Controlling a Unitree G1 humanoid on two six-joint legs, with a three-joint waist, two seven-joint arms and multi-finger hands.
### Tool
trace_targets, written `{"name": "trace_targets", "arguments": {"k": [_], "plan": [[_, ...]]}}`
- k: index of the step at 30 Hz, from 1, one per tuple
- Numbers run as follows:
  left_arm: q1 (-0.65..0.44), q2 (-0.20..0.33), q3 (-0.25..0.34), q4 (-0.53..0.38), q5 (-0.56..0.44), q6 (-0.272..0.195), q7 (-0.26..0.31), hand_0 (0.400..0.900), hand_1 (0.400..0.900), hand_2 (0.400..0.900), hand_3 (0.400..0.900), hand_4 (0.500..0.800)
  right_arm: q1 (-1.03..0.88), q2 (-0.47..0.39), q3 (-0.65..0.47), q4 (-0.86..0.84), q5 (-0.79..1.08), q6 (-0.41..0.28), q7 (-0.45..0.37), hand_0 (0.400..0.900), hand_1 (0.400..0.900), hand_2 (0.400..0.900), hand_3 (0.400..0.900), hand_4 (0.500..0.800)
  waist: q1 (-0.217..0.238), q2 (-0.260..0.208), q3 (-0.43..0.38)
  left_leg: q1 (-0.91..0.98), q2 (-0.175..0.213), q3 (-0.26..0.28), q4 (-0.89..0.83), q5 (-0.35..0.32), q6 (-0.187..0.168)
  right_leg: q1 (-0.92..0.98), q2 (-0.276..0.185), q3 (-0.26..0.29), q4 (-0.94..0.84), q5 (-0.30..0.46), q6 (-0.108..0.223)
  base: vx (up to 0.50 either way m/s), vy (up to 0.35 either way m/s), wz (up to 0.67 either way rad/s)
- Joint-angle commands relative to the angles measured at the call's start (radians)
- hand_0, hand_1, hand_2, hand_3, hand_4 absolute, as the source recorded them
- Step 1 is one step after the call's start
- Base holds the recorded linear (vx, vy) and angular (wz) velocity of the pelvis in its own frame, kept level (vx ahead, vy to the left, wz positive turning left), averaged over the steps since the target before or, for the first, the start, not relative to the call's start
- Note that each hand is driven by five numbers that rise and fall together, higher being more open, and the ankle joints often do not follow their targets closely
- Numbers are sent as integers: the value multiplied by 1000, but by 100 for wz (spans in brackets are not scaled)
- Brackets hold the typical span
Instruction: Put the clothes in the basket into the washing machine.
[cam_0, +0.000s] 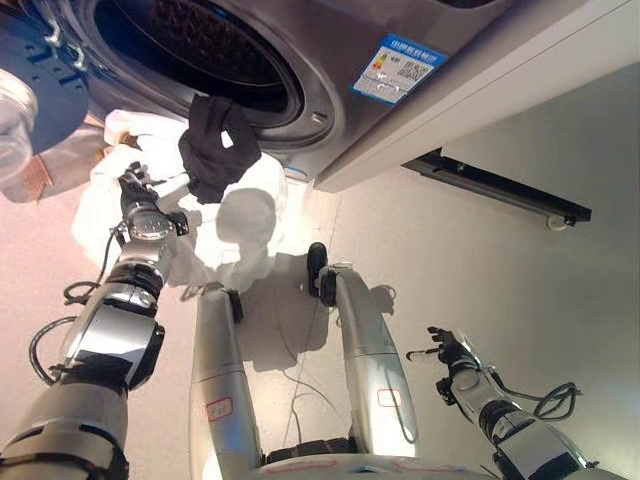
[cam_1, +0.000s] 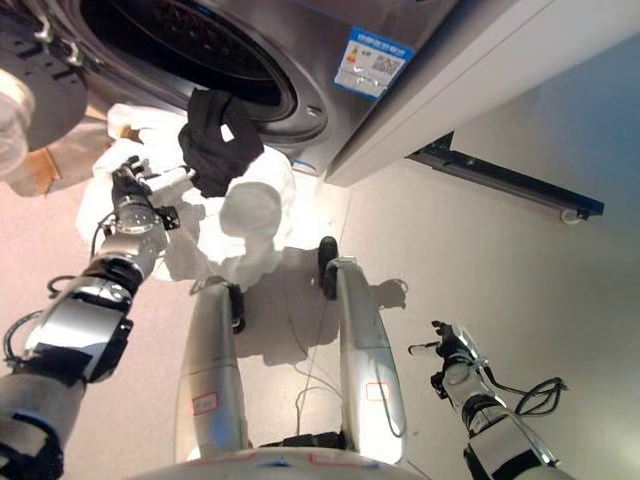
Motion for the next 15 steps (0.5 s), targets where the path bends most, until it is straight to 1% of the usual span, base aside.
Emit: {"name": "trace_targets", "arguments": {"k": [1,4,8,13,15], "plan": [[-29,48,-41,-48,42,-35,16,900,900,900,900,800,174,-45,18,15,45,24,-22,900,900,900,900,800,0,16,-70,-36,-23,-11,-56,25,96,69,-10,60,48,-88,14,-1,15,-10],[-45,40,-53,-50,41,-28,11,900,900,900,900,800,170,-47,22,11,46,31,-22,900,900,900,900,800,-17,30,-67,-36,-19,-2,-41,14,98,59,-10,68,62,-96,11,13,30,-12],[-76,37,-68,-31,15,-33,-6,900,900,900,900,800,160,-59,26,7,45,42,-27,900,900,900,900,800,-46,52,-60,-43,-9,12,-18,1,105,31,-7,82,93,-108,3,18,49,-16],[-95,29,-80,-34,-12,-39,-12,900,900,900,900,800,157,-72,26,1,52,31,-34,900,900,900,900,800,-74,72,-50,-52,-5,26,3,-12,109,12,5,96,107,-113,-2,-9,25,-18],[-103,28,-83,-34,-21,-35,-22,900,900,900,900,800,157,-73,26,-1,49,29,-36,900,900,900,900,800,-82,76,-48,-49,-3,30,3,-13,111,11,7,97,105,-111,-1,-14,5,-22]]}}
